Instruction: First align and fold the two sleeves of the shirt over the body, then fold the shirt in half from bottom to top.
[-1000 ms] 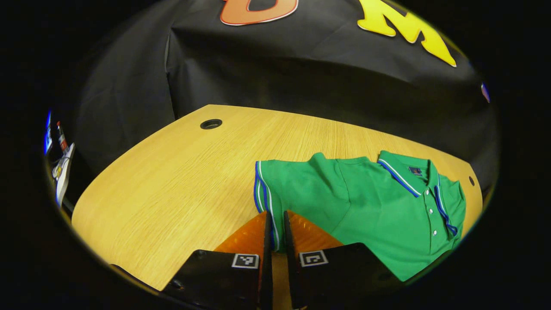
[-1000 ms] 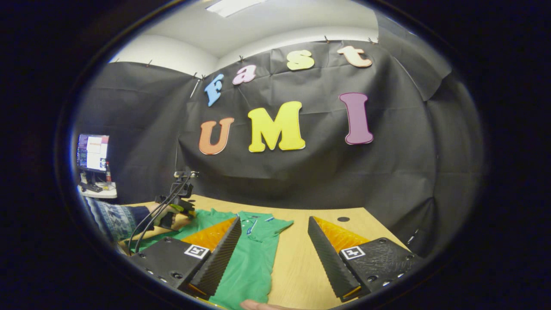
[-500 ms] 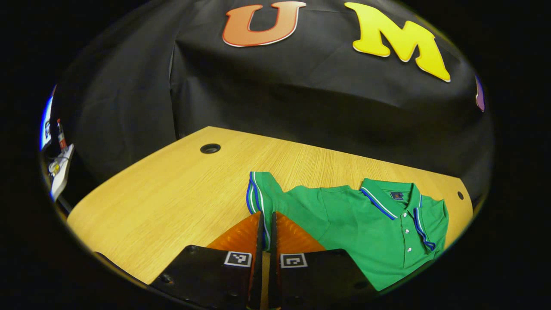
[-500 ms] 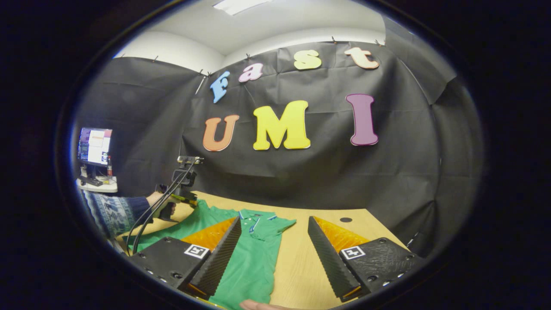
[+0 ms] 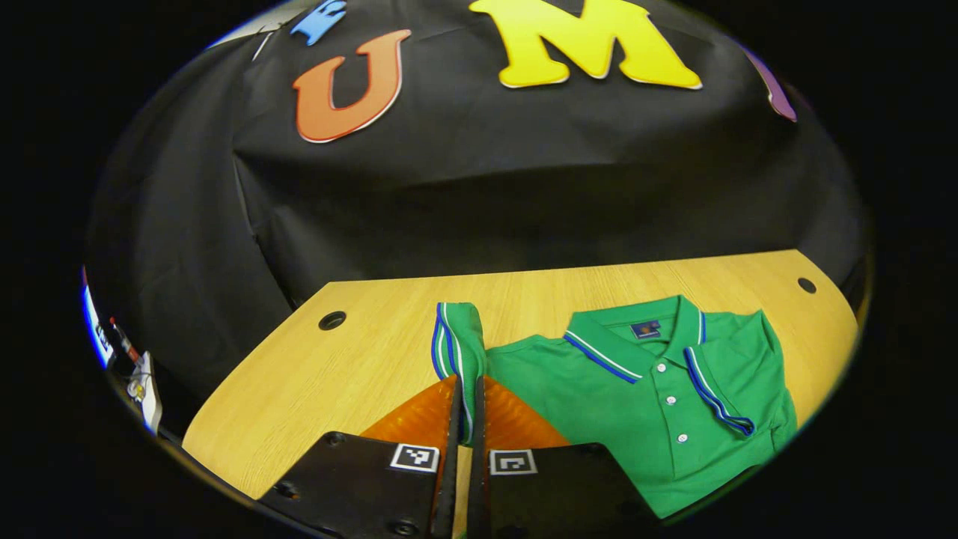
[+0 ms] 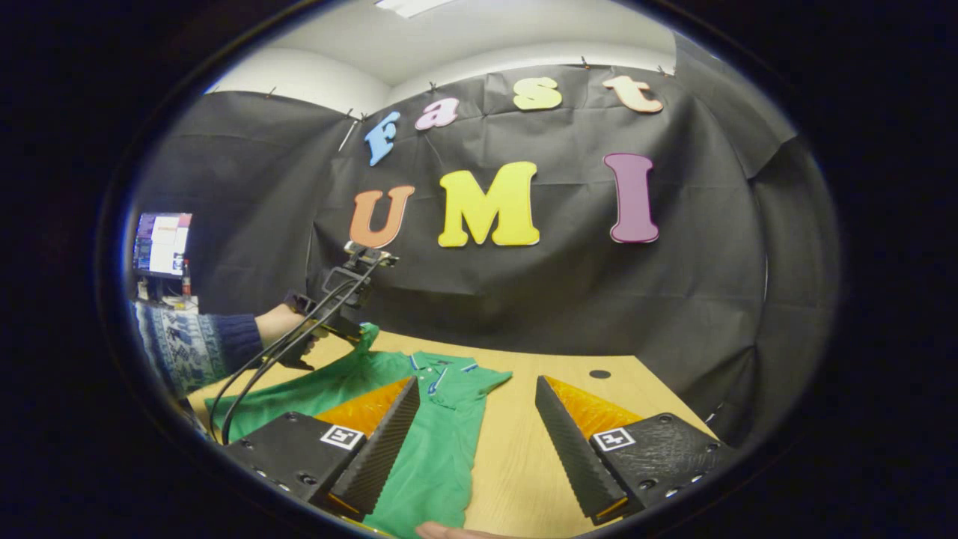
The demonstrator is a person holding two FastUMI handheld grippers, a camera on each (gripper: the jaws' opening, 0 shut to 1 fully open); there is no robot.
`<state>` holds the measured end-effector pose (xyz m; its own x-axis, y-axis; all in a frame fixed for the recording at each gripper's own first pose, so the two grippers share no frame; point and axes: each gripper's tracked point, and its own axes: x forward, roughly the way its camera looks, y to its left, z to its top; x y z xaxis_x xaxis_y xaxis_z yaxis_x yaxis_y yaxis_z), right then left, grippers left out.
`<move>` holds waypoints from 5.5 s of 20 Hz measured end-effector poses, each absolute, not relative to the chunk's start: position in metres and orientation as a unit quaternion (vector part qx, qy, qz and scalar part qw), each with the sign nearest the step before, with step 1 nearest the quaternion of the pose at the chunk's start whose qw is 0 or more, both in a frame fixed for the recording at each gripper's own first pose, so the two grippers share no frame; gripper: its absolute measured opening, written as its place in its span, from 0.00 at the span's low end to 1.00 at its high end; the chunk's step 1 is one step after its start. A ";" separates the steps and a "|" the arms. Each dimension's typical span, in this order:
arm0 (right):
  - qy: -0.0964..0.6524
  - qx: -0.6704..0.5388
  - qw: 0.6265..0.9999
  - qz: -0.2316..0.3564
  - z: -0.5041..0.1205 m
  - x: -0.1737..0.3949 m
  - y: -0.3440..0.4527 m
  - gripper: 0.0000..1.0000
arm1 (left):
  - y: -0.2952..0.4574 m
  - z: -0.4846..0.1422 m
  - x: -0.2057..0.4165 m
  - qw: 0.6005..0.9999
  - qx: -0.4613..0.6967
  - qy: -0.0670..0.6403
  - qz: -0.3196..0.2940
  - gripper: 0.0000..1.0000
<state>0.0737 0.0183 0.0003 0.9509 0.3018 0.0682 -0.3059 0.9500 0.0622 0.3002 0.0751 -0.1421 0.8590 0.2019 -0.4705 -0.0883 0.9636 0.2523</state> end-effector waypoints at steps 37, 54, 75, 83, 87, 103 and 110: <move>0.077 0.003 0.996 0.040 -0.075 -0.029 0.040 0.95 | 0.131 -0.141 0.045 0.992 0.028 0.108 0.058 1.00; 0.169 0.049 0.984 0.015 -0.142 -0.044 0.040 0.95 | 0.123 -0.156 -0.024 0.986 0.036 0.161 0.033 1.00; 0.241 0.080 0.966 0.043 -0.173 -0.047 0.073 0.41 | 0.095 -0.212 -0.057 0.962 0.006 0.270 -0.021 0.52; 0.220 0.074 0.971 0.056 -0.148 -0.042 0.073 0.00 | 0.089 -0.187 -0.052 0.971 -0.001 0.236 -0.039 0.06; 0.207 0.068 0.974 0.058 -0.124 -0.034 0.072 0.02 | 0.090 -0.158 -0.042 0.977 -0.006 0.209 -0.045 0.06; 0.125 0.023 0.990 0.059 -0.028 0.095 0.085 0.00 | 0.103 -0.083 0.071 0.991 -0.011 0.123 -0.040 0.06; 0.062 0.015 0.997 0.047 0.038 0.194 0.093 0.00 | 0.097 -0.037 0.170 0.997 0.005 0.062 -0.042 0.05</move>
<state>0.1938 0.0926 0.0376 0.9877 0.0964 -0.1232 -0.0928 0.9951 0.0349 0.1701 0.0965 -0.0372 0.9889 -0.0830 -0.1234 0.0843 0.9964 0.0049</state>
